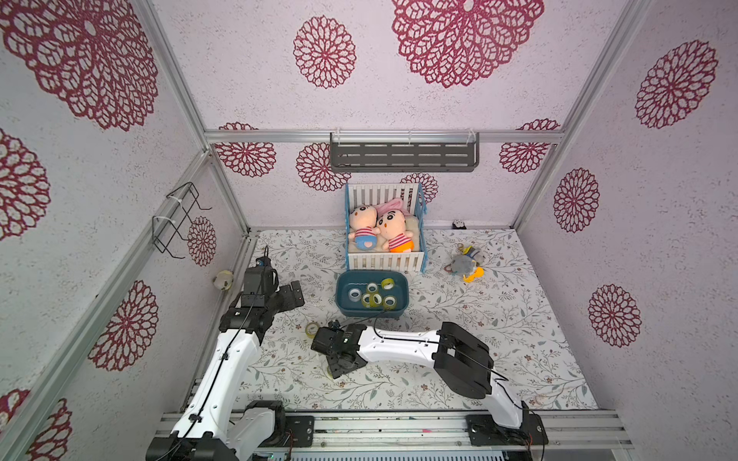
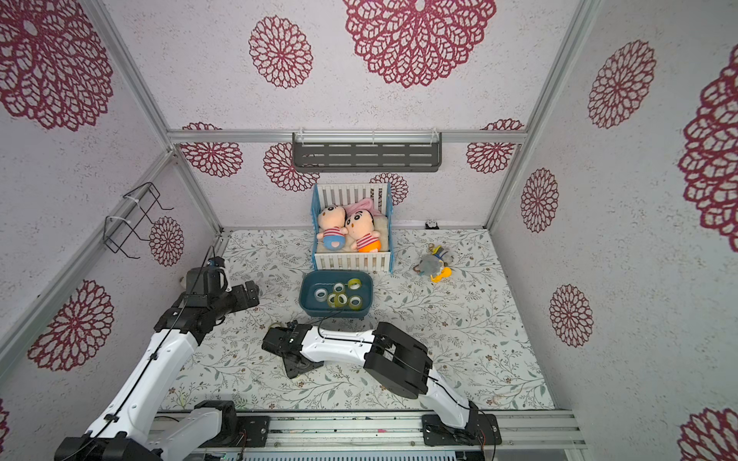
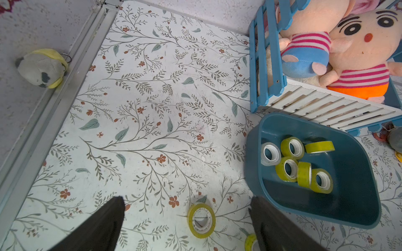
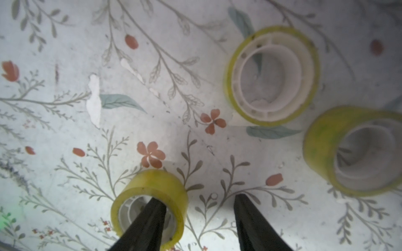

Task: Put the transparent tape into the storage box
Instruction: Pick up the tape at the center of the board, then place the tape in the storage box.

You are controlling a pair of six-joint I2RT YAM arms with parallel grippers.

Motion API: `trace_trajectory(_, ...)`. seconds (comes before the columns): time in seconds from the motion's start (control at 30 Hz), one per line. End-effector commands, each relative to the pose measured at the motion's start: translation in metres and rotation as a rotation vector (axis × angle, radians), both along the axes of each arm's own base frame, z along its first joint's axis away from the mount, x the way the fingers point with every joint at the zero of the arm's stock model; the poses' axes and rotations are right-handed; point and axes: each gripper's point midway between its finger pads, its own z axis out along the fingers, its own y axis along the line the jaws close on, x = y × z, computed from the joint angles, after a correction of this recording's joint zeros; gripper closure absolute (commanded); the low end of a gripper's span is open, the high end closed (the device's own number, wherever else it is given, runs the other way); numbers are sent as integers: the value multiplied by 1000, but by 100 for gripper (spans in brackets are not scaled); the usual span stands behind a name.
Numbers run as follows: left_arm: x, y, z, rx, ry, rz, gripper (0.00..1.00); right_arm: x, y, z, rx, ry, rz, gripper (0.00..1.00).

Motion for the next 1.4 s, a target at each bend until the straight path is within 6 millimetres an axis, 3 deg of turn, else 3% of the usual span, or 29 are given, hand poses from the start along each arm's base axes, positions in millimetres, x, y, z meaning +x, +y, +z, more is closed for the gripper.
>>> trace_trajectory(0.0, 2, 3, 13, 9, -36, 4, 3, 0, -2, -5, -29, -8, -5, 59)
trace_trajectory(0.17, 1, 4, 14, 13, -39, 6, 3, 0, -3, -1, -24, -18, -7, 85)
trace_trajectory(0.33, 1, 4, 14, 12, -40, 8, 3, 9, -10, 24, -19, -89, -25, 99)
trace_trajectory(0.43, 2, 0, 15, -6, -42, -11, 3, 17, -19, 51, 6, -146, -42, 100)
trace_trajectory(0.63, 1, -57, 20, -227, -86, -246, 3, 35, -48, 108, 197, -189, -148, 100)
trace_trajectory(0.73, 0, -73, 15, -271, -58, -307, 3, 53, -67, 134, 304, -205, -202, 100)
trace_trajectory(0.93, -4, -101, 2, -306, 22, -399, 3, 98, -101, 166, 365, -266, -257, 100)
trace_trajectory(1.1, -7, -109, -4, -277, 44, -420, 3, 140, -116, 163, 335, -290, -278, 100)
trace_trajectory(1.37, -9, -112, -9, -235, 52, -426, 3, 197, -126, 121, 250, -270, -292, 100)
